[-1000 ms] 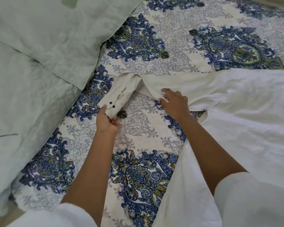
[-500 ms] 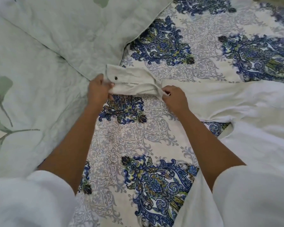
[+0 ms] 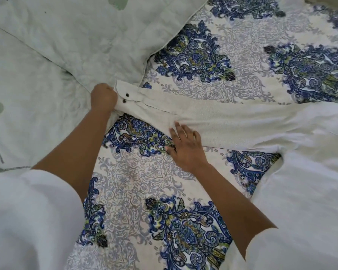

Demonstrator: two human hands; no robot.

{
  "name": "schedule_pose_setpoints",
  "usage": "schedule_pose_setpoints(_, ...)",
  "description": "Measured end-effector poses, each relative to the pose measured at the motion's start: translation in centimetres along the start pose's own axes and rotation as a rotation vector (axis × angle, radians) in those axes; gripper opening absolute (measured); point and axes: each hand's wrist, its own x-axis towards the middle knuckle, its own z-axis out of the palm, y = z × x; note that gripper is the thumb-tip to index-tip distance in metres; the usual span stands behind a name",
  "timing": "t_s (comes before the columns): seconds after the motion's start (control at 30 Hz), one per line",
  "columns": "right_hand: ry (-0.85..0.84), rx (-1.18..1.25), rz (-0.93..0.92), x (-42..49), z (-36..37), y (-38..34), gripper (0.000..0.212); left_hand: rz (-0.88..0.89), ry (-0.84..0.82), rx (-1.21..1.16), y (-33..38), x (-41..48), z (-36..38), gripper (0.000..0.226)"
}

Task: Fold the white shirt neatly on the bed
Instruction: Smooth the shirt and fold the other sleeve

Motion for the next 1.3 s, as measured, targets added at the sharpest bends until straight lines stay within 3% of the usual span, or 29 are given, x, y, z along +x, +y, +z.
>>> schedule_pose_setpoints(0.1, -0.036, 0.031, -0.036, -0.3, 0.4, 0.2, 0.075, -0.062, -0.005, -0.242, -1.6, -1.3, 1.1, 0.027)
schedule_pose_setpoints(0.17, 0.005, 0.151, -0.013, -0.2, -0.4, 0.3, 0.068, -0.094, -0.033, -0.442, -2.5, -1.2, 1.5, 0.026)
schedule_pose_setpoints(0.23, 0.188, 0.293, 0.091, -0.3, -1.5, 0.7, 0.062, -0.107, 0.003, -0.550, -2.3, -1.5, 1.1, 0.016)
schedule_pose_setpoints(0.3, 0.397, 0.357, 0.267, -0.4, -2.7, 2.1, 0.053, -0.119, 0.053, -0.636, -2.0, -1.9, 0.5, 0.027)
schedule_pose_setpoints(0.37, 0.471, 0.267, 0.450, -0.9, -3.6, 4.6, 0.047, -0.057, 0.122, -0.590, -2.5, -1.7, 0.5, 0.023)
schedule_pose_setpoints(0.43, 0.348, 0.163, 0.573, -1.4, -4.0, 6.7, 0.046, -0.022, 0.176, -0.502, -3.4, -1.2, 0.6, 0.015)
schedule_pose_setpoints(0.53, 0.104, 0.182, 0.509, -2.3, -3.6, 8.5, 0.053, -0.012, 0.283, -0.353, -2.9, -2.0, 2.1, 0.032)
schedule_pose_setpoints(0.63, 0.212, 0.445, 0.408, -2.9, -4.2, 9.4, 0.050, 0.105, 0.454, -0.067, -0.4, -4.9, 4.6, 0.052)
schedule_pose_setpoints(0.73, 0.485, 0.636, 0.496, -4.2, -5.9, 11.0, 0.041, 0.464, 0.288, 0.056, 2.6, -7.9, 9.0, 0.052)
schedule_pose_setpoints(0.8, 0.601, 0.522, 0.621, -5.0, -7.0, 13.6, 0.037, 0.717, 0.057, 0.152, 4.6, -9.1, 12.6, 0.045)
schedule_pose_setpoints(0.87, 0.580, 0.373, 0.722, -5.3, -8.2, 16.6, 0.038, 0.841, -0.159, 0.269, 6.6, -9.8, 15.4, 0.042)
schedule_pose_setpoints(0.93, 0.504, 0.295, 0.819, -5.4, -9.5, 19.7, 0.040, 0.815, -0.292, 0.359, 8.2, -9.8, 17.6, 0.043)
schedule_pose_setpoints(1.07, 0.412, 0.306, 0.908, -5.7, -11.9, 24.6, 0.042, 0.664, -0.358, 0.469, 10.6, -7.8, 19.8, 0.031)
schedule_pose_setpoints(1.17, 0.355, 0.304, 0.966, -5.8, -13.3, 27.7, 0.044, 0.643, -0.501, 0.456, 11.8, -6.1, 19.6, 0.019)
schedule_pose_setpoints(1.23, 0.287, 0.336, 0.968, -5.6, -13.7, 29.5, 0.047, 0.613, -0.503, 0.413, 12.3, -5.5, 18.9, 0.014)
schedule_pose_setpoints(1.3, 0.238, 0.395, 0.936, -5.1, -13.7, 30.8, 0.045, 0.535, -0.391, 0.351, 12.7, -5.6, 18.8, 0.014)
